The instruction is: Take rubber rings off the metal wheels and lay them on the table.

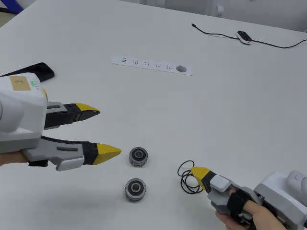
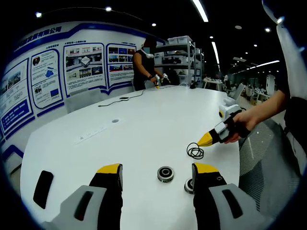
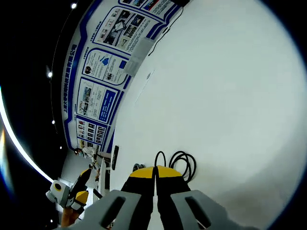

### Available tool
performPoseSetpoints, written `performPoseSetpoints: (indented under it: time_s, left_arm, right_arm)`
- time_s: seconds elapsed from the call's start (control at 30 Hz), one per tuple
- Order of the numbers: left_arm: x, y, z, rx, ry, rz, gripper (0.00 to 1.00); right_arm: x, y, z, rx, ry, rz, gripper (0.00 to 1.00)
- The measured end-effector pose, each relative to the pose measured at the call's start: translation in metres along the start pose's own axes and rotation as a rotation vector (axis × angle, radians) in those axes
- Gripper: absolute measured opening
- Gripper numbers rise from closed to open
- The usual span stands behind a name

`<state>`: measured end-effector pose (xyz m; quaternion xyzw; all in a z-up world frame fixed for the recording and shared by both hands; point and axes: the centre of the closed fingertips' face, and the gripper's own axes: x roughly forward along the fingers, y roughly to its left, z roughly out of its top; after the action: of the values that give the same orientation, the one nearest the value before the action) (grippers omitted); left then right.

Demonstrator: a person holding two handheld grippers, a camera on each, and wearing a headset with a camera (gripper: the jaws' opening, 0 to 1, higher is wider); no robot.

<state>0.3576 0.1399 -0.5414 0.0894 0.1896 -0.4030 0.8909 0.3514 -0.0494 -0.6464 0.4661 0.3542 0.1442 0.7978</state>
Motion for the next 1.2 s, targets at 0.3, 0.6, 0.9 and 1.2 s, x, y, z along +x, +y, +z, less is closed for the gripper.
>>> performPoseSetpoints:
  time_s: [0.3,0.6,0.9,1.2]
  left_arm:
    - [-0.011,-0.001,0.0,-0.009,-0.008,0.026,0.61]
    - [-0.015,-0.011,-0.003,-0.012,-0.003,0.024,0.63]
    - [-0.022,-0.014,-0.007,-0.026,-0.004,0.038,0.63]
    - [-0.029,-0.013,-0.014,-0.051,-0.011,0.065,0.66]
  right_arm:
    - [-0.006,-0.016,0.0,0.01,-0.01,-0.046,0.02]
    - [-0.01,-0.029,-0.002,-0.018,-0.01,-0.101,0.02]
    - [-0.011,-0.029,-0.004,-0.071,-0.005,-0.12,0.07]
    - [-0.018,-0.017,0.015,-0.155,-0.06,-0.1,0.12]
